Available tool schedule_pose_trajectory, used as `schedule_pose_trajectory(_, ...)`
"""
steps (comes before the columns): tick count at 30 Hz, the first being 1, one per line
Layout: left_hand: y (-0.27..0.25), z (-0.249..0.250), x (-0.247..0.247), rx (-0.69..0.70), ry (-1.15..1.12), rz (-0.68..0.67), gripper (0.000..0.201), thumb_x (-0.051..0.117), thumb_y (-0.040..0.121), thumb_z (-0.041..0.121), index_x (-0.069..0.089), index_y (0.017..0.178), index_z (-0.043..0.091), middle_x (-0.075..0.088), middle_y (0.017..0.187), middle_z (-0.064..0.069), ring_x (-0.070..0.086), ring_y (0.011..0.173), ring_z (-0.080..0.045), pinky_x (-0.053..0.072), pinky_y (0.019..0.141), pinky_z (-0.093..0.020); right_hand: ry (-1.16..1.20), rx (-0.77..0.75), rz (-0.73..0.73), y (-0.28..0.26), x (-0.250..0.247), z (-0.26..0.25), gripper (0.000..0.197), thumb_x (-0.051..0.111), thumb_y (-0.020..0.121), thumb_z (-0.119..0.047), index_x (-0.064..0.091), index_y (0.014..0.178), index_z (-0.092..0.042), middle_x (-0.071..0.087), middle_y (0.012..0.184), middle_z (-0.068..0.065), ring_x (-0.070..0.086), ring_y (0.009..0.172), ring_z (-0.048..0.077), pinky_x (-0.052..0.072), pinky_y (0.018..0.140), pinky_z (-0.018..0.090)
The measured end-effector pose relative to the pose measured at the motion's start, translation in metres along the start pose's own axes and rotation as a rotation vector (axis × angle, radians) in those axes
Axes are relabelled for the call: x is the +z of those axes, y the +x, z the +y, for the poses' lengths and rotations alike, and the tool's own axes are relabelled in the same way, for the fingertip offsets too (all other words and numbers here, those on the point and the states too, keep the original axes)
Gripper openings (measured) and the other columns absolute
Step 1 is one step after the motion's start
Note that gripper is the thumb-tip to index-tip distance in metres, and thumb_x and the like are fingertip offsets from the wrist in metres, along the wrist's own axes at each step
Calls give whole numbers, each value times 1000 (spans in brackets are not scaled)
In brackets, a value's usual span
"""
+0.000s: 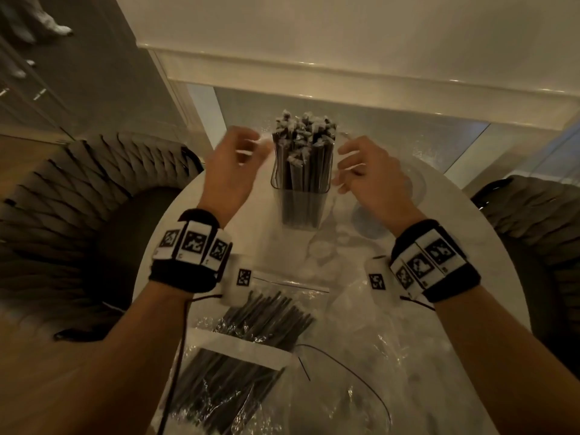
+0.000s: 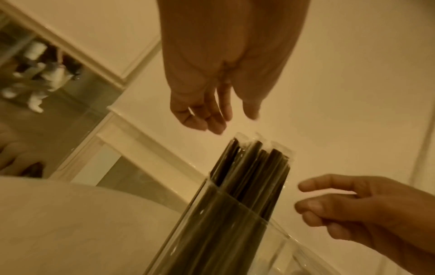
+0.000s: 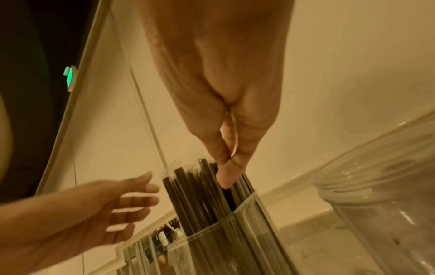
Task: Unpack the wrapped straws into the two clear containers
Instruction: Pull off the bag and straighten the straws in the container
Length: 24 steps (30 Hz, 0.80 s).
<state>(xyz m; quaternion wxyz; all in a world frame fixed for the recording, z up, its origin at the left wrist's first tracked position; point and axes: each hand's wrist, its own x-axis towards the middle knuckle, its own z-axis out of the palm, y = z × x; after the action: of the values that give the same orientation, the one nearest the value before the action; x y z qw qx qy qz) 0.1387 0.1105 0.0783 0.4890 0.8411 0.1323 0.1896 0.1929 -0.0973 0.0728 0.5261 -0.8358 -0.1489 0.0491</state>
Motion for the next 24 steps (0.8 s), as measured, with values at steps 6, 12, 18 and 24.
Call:
schedule_pose_trajectory(6,-35,-15,16,12,22,-3,13,62,84,11,59,97,14,64,90,3,60,76,-10,49,71,-20,36,-18,86,-7,6,3,26,64,83,-4,53,104,-15,64,84,0,68,78,20,57,66,25)
schedule_pose_trajectory(12,-25,-8,48,125,179,-68,23,61,88,12,61,110,6,67,97,-7,52,77,-13,35,64,0,-124,-140,6,-6,45,-13,32,67,85,-23,60,113,-9,65,94,4,59,83,14,52,78,28)
schedule_pose_trajectory(18,-1,-2,15,154,176,-11,18,58,91,24,63,103,11,66,96,-3,58,86,-12,44,72,-14,-179,-141,93,18,15,-21,22,62,88,-26,65,98,-7,67,87,6,63,80,20,51,76,29)
schedule_pose_trajectory(24,-6,3,17,89,-46,-281,38,73,79,20,59,114,19,63,102,-3,65,92,-21,53,80,-29,-182,-126,58,14,10,-17,47,76,75,-18,51,115,-11,56,104,7,61,88,19,51,74,17)
